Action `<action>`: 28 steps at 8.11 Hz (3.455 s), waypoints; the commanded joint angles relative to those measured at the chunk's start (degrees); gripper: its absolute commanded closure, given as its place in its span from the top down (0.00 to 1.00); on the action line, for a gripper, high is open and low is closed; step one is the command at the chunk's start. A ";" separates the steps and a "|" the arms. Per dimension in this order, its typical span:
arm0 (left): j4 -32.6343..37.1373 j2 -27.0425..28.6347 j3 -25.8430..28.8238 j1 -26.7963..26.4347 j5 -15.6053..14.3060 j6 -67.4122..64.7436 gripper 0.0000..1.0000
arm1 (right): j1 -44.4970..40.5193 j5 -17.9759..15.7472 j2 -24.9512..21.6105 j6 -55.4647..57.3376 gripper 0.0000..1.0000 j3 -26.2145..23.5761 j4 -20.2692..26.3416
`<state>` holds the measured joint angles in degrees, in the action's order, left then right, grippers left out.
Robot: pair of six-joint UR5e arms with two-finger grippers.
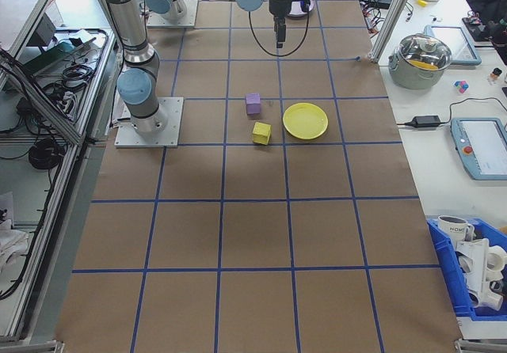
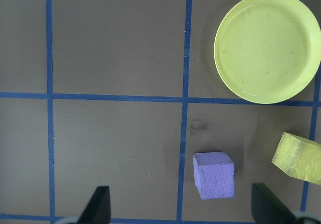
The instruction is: Sort blocks by color into plates
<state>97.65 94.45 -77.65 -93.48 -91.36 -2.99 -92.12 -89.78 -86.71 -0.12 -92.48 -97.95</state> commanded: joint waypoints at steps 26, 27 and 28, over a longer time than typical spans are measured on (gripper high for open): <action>-0.09 -2.17 -0.92 -0.48 0.05 0.09 1.00 | 22.95 -9.09 20.17 -10.60 0.08 -10.17 -5.49; -0.09 -2.17 -0.92 -0.48 0.05 0.00 1.00 | 22.95 -9.18 20.09 -10.60 0.00 -10.00 -5.32; -0.09 -2.17 -0.92 -0.48 0.05 0.00 1.00 | 22.95 -9.09 19.39 -10.60 0.00 -9.04 -4.62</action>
<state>97.56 92.30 -78.55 -93.95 -91.32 -2.94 -69.17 -98.92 -66.63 -10.65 -102.55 -103.29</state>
